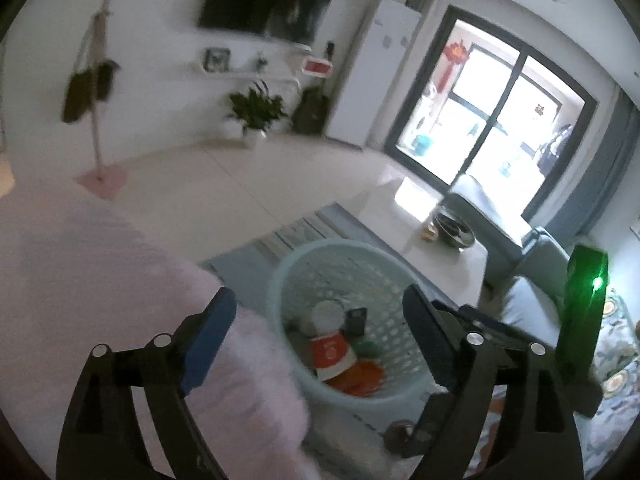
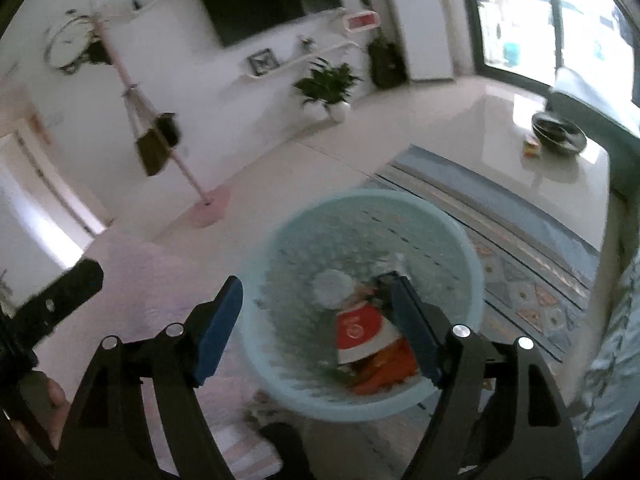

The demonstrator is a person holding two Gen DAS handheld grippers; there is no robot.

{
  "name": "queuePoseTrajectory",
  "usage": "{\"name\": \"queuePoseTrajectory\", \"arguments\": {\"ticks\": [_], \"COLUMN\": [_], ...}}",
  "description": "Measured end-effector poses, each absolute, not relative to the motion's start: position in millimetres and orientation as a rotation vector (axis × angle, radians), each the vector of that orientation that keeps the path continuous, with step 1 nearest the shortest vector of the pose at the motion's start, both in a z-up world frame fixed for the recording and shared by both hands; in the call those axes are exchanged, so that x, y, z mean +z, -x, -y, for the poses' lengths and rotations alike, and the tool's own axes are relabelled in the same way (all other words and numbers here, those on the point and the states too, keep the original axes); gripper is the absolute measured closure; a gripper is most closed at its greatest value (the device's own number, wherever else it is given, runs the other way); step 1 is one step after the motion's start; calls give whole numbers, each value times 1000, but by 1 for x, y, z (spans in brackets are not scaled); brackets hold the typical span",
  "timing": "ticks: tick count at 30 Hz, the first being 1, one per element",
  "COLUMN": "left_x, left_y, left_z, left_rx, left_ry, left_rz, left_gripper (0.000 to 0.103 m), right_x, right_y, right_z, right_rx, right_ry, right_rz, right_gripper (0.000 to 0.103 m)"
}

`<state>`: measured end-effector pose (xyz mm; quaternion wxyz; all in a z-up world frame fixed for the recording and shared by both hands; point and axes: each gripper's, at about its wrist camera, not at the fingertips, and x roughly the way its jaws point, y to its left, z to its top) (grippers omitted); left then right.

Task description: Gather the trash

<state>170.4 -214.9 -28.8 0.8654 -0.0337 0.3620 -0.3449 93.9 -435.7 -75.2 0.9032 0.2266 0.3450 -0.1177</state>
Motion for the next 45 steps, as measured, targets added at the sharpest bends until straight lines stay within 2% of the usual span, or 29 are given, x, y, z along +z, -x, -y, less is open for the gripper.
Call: {"name": "queuePoseTrajectory", "arguments": {"ticks": [6,11,17,26,45], "left_x": [-3,-3,-12,-12,-17], "left_y": [-125,-90,-61,-62,-55], "left_z": [147,99,72,75,74], "left_rx": [-582,-413,-189,-151,-122], "left_ry": [37,49,53,5,-5], "left_rz": [-615,-501,-330,-305,-301], "left_gripper": [15,12,8,7,7], "right_x": [-37,-11,-4,-10,-15], "right_y": [-70,-40,-17,1,-11], "right_z": [379,321,273,255,264], "right_rx": [-202,-231,-325,-387,-311], "right_ry": [-354,-179,-60,0,-80], "right_rz": [-613,-478,-367,-235,-311], "right_gripper": [28,24,23,23,23]}}
